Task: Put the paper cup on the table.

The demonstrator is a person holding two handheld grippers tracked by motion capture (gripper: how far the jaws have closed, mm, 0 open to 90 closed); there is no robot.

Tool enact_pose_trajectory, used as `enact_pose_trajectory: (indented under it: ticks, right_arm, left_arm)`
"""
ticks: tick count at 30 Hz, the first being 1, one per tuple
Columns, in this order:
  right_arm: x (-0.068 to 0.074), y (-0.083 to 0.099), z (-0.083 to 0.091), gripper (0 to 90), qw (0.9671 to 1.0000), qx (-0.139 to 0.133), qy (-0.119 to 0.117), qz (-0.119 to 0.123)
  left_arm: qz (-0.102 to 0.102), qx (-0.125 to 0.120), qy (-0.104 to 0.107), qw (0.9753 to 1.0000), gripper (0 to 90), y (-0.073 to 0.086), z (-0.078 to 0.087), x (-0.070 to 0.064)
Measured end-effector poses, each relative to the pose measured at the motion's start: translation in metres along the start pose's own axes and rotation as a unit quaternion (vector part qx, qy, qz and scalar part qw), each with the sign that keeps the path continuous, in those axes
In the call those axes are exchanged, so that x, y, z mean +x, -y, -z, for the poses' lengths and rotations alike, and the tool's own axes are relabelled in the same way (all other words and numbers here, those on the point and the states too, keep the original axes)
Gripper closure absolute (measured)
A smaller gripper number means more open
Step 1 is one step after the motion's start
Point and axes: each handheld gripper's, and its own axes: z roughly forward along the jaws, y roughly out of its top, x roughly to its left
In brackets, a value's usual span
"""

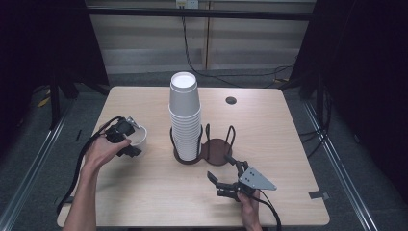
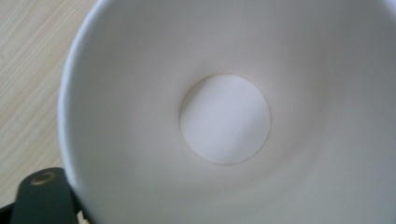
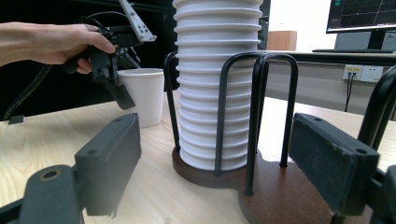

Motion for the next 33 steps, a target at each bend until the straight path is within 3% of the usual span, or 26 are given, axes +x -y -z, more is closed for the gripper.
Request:
enact_pose_trajectory:
  ticks: [13,16,19,21,24,25,26,27,28,30,31,32,33]
  right_arm:
    - [0.0,0.0,0.0,16.5,1.0,0.0,0.001,0.0]
    - [0.0,0.0,0.0,16.5,1.0,0.0,0.001,0.0]
    - [0.0,0.0,0.0,16.4,1.0,0.0,0.001,0.0]
    - [0.0,0.0,0.0,16.4,1.0,0.0,0.001,-0.001]
    - [0.0,0.0,0.0,16.4,1.0,0.0,0.001,-0.001]
    - [0.0,0.0,0.0,16.4,1.0,0.0,0.001,-0.001]
    - [0.0,0.0,0.0,16.4,1.0,0.0,0.001,-0.001]
    - [0.0,0.0,0.0,16.4,1.0,0.0,0.001,0.0]
    - [0.0,0.0,0.0,16.4,1.0,0.0,0.001,0.0]
    - [0.0,0.0,0.0,16.4,1.0,0.0,0.002,-0.001]
    - [0.0,0.0,0.0,16.4,1.0,0.0,0.002,-0.001]
    - [0.0,0.0,0.0,16.4,1.0,0.0,0.003,0.0]
    - [0.0,0.0,0.0,16.4,1.0,0.0,0.003,-0.001]
  left_arm:
    - [0.008,-0.004,0.009,0.9999,16.0,0.016,-0.005,0.001]
    - [0.021,-0.026,0.028,0.999,16.0,0.025,-0.005,0.003]
    - [0.03,-0.037,0.018,0.9987,16.0,0.032,0.001,0.005]
    - [0.036,-0.071,0.017,0.9967,15.9,0.04,0.01,0.004]
    - [0.041,-0.079,0.016,0.9959,16.7,0.044,0.016,0.001]
    - [0.045,-0.101,0.009,0.9939,16.8,0.049,0.023,-0.003]
    - [0.045,-0.101,0.009,0.9939,16.8,0.049,0.023,-0.003]
    - [0.056,-0.129,-0.008,0.9901,16.4,0.055,0.03,-0.005]
    - [0.056,-0.129,-0.008,0.9901,16.0,0.055,0.03,-0.005]
    - [0.07,-0.163,-0.013,0.9841,17.0,0.062,0.037,-0.01]
    - [0.074,-0.17,-0.016,0.9825,16.7,0.064,0.04,-0.011]
    - [0.074,-0.17,-0.016,0.9825,16.2,0.064,0.04,-0.011]
    - [0.085,-0.193,-0.022,0.9773,16.3,0.069,0.043,-0.015]
